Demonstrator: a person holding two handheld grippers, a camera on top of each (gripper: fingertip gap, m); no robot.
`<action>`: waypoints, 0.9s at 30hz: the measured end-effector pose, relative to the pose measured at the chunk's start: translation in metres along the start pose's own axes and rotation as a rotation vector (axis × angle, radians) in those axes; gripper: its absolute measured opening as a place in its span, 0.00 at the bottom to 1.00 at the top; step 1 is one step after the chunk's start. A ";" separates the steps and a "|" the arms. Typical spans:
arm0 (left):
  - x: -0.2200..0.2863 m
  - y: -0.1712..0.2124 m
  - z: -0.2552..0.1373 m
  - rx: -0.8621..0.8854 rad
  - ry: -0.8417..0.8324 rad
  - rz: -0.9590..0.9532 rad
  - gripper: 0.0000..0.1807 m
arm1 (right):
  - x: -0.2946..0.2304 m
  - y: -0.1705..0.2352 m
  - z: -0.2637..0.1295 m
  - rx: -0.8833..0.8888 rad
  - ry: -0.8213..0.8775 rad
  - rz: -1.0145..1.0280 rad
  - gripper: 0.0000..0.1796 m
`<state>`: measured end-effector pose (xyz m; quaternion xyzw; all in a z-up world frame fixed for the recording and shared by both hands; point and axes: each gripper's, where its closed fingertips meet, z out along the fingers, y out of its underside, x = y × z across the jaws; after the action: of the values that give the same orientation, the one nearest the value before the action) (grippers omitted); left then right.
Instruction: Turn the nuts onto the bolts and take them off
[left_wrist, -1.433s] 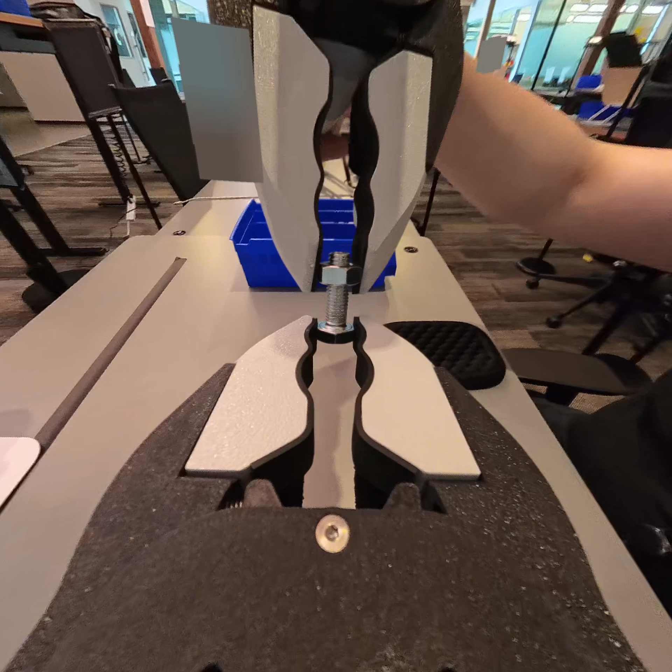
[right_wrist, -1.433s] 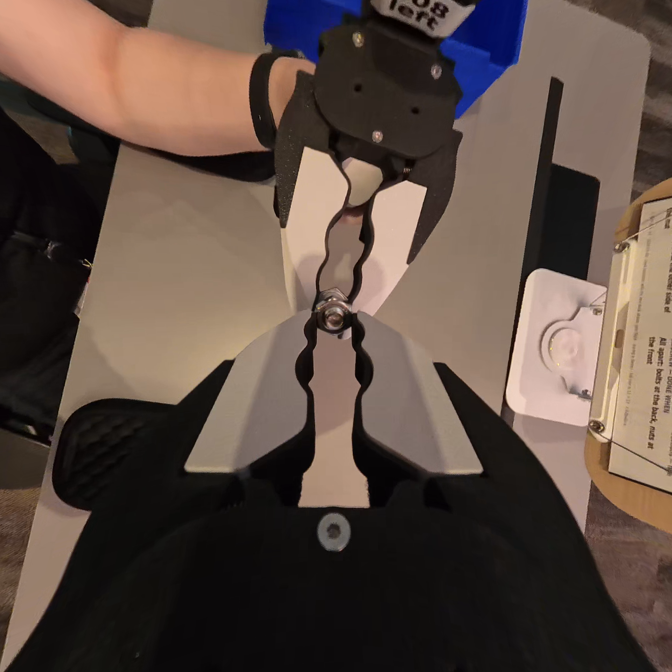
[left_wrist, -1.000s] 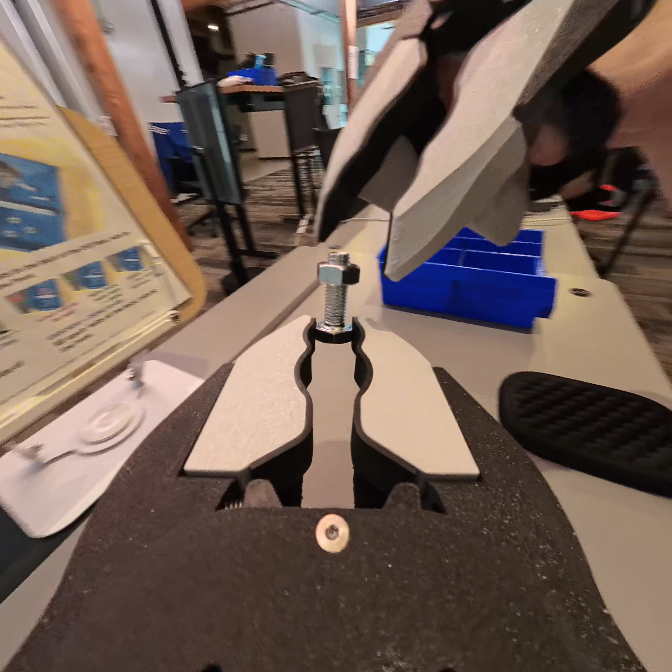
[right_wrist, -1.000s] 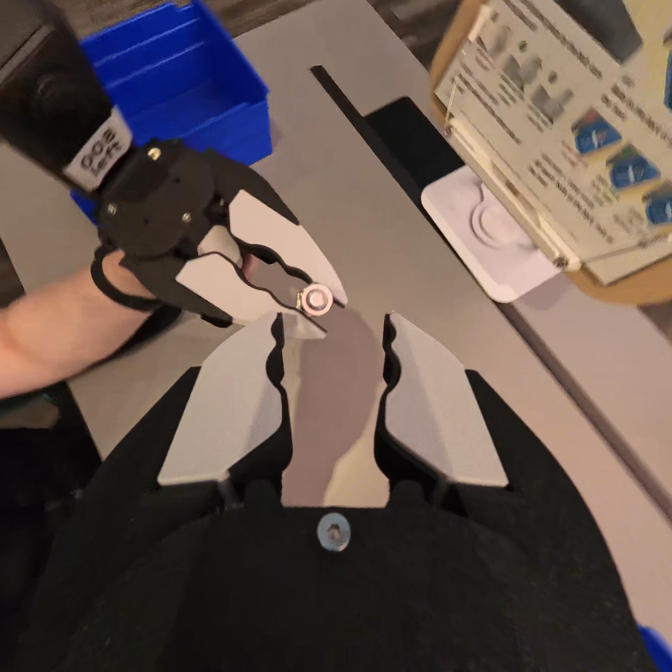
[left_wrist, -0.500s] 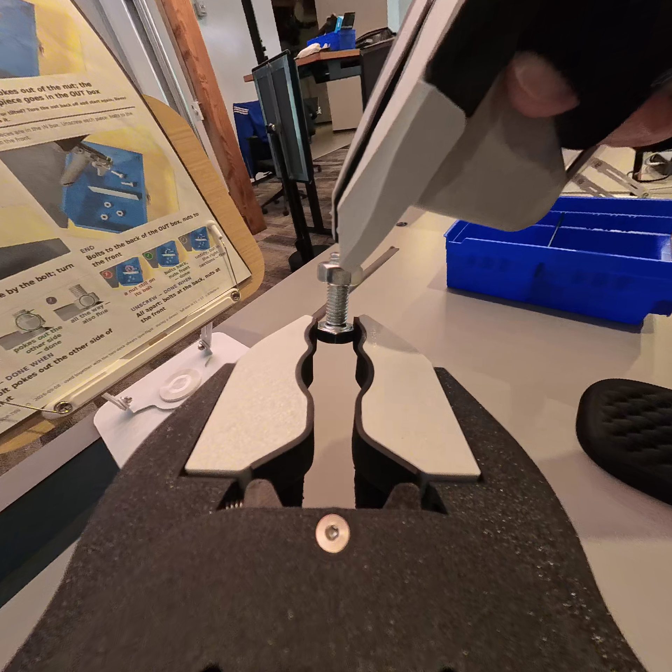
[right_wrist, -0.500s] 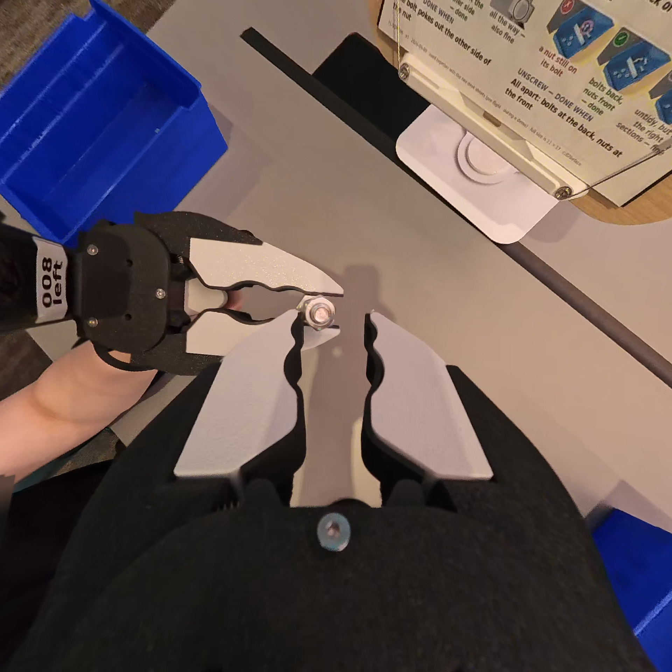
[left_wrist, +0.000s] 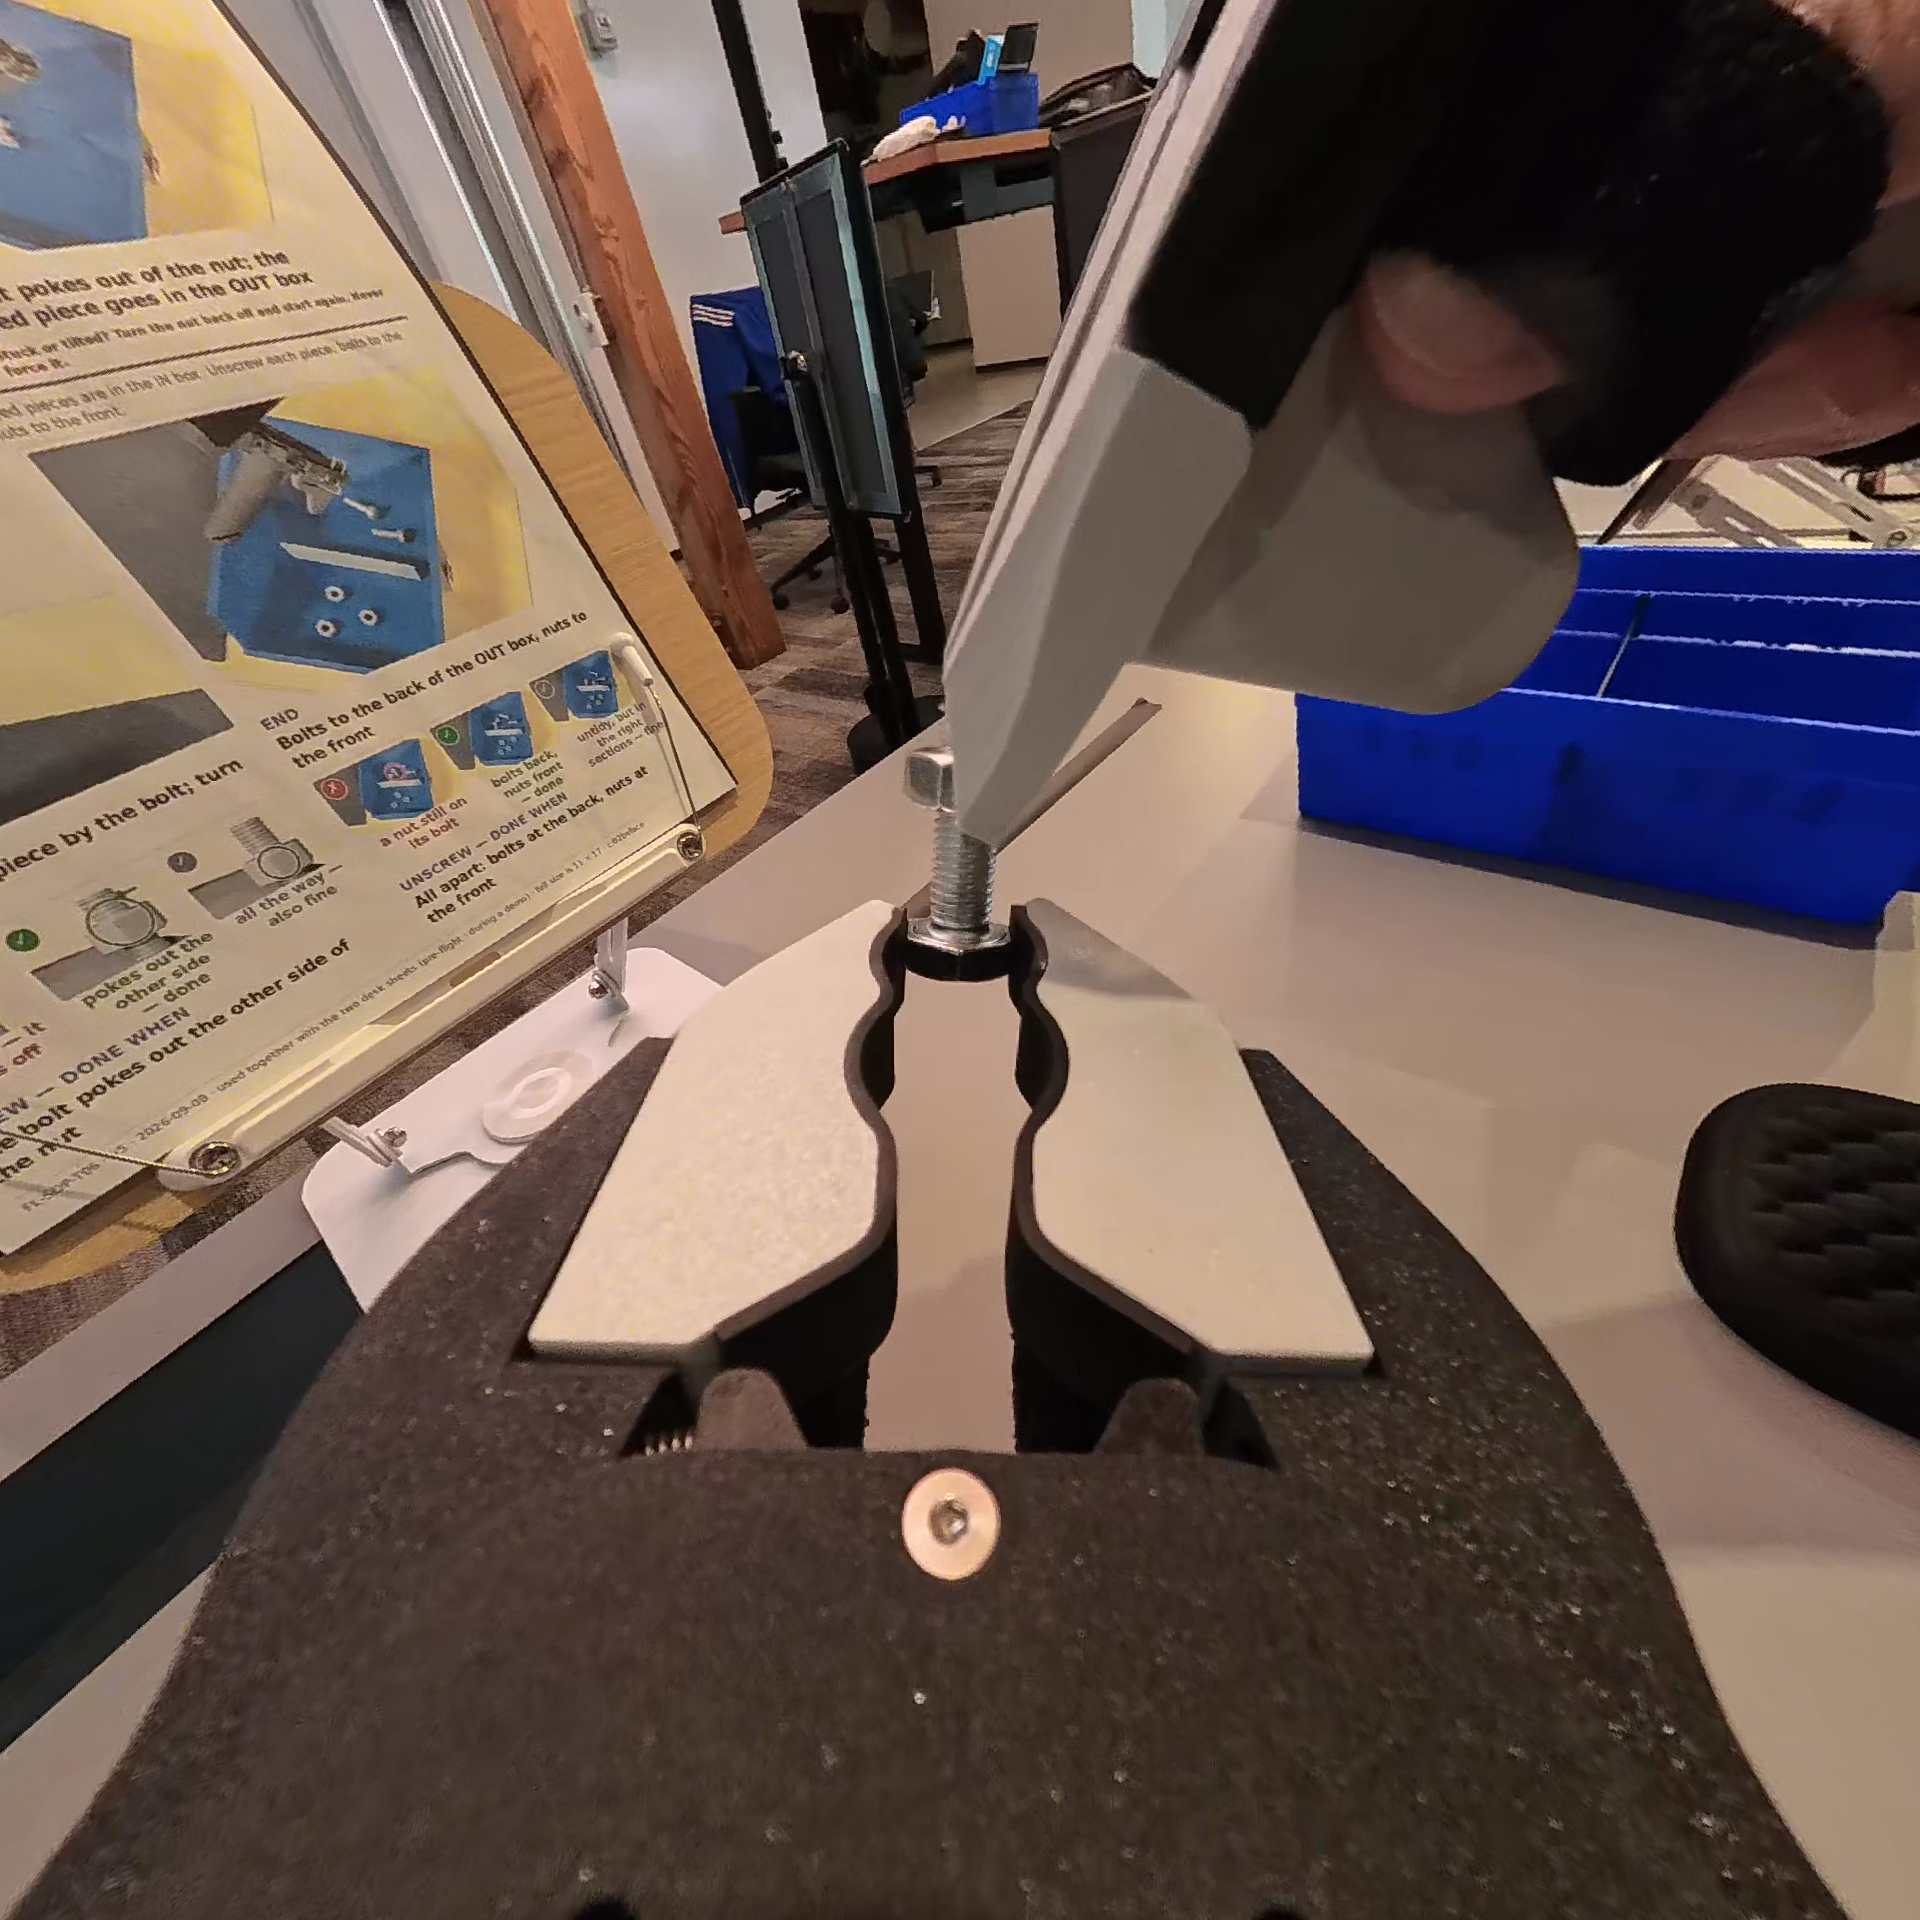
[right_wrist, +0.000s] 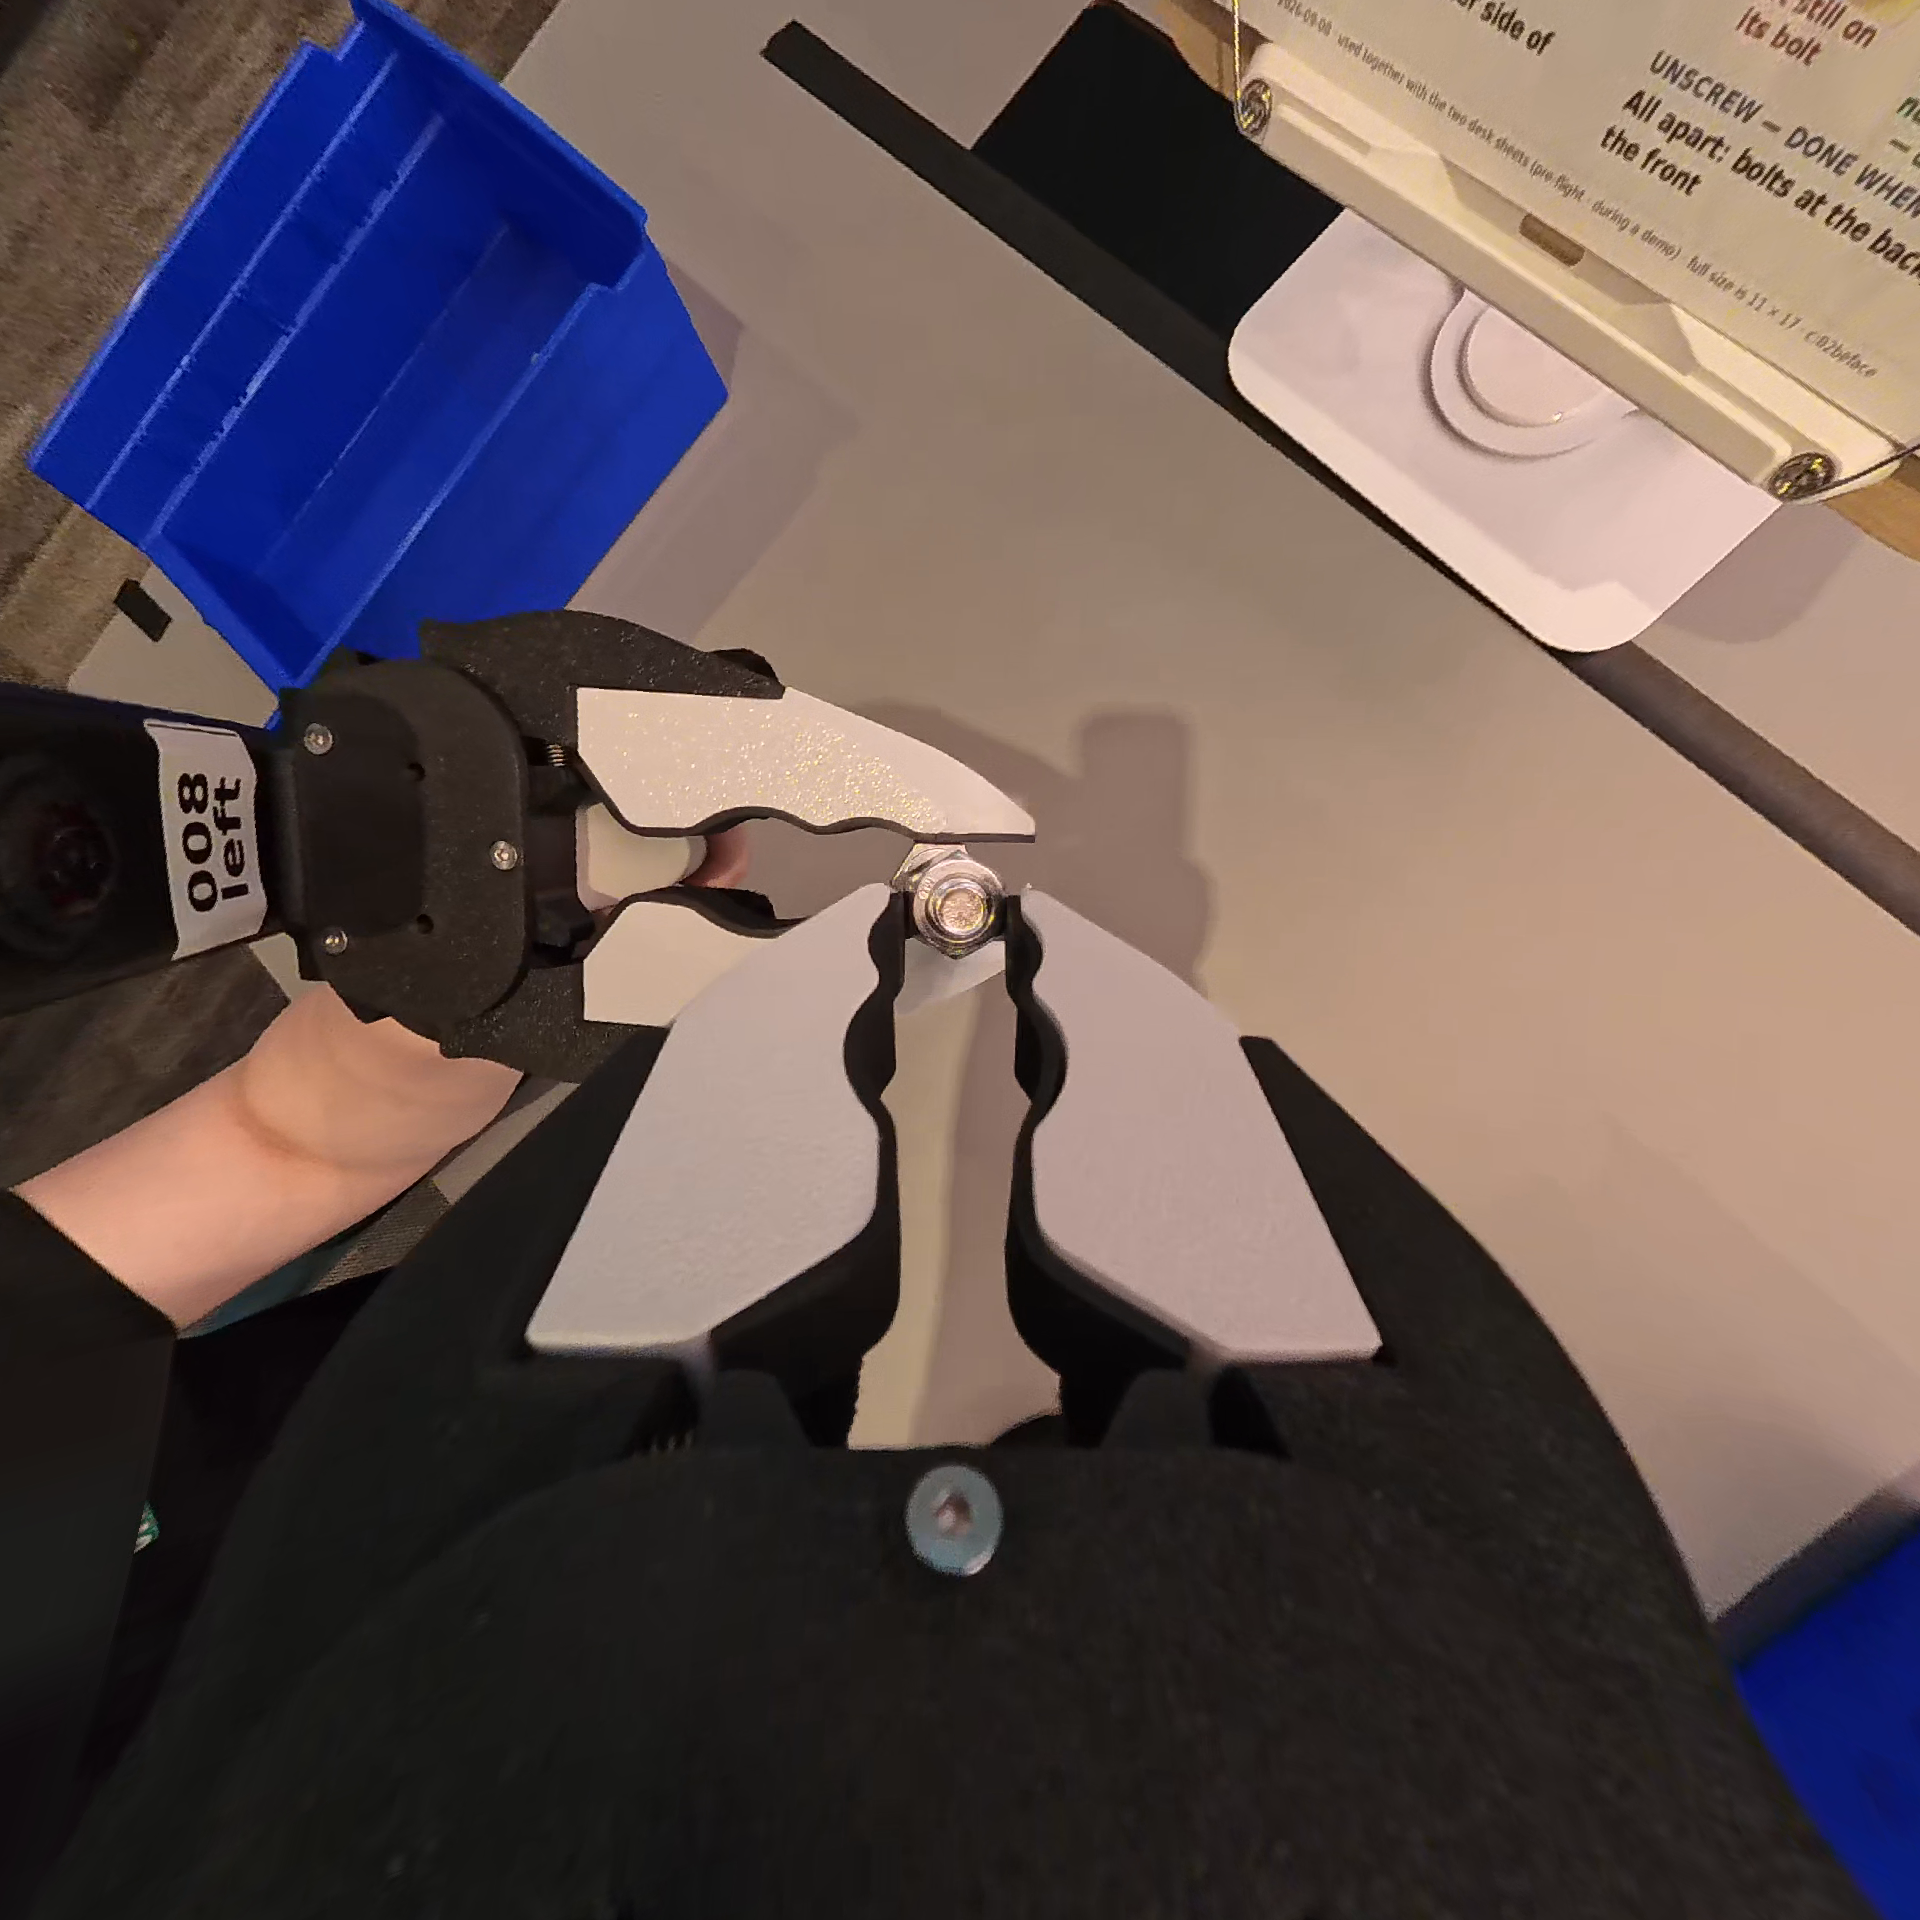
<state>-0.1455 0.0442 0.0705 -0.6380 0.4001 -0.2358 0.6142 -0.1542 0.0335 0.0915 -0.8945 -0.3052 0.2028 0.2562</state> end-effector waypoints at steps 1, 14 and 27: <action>0.000 0.000 0.000 -0.001 0.004 -0.001 0.10 | 0.000 0.000 0.000 -0.004 -0.004 -0.002 0.10; 0.048 -0.003 -0.013 0.015 0.399 -0.030 0.10 | -0.013 0.032 -0.017 -0.080 -0.135 -0.769 0.10; 0.070 -0.003 -0.023 0.026 0.598 -0.083 0.10 | -0.021 0.052 -0.023 -0.018 -0.216 -0.961 0.20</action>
<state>-0.1231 -0.0253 0.0632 -0.5483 0.5337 -0.4431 0.4671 -0.1344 -0.0232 0.0839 -0.6286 -0.7098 0.1508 0.2797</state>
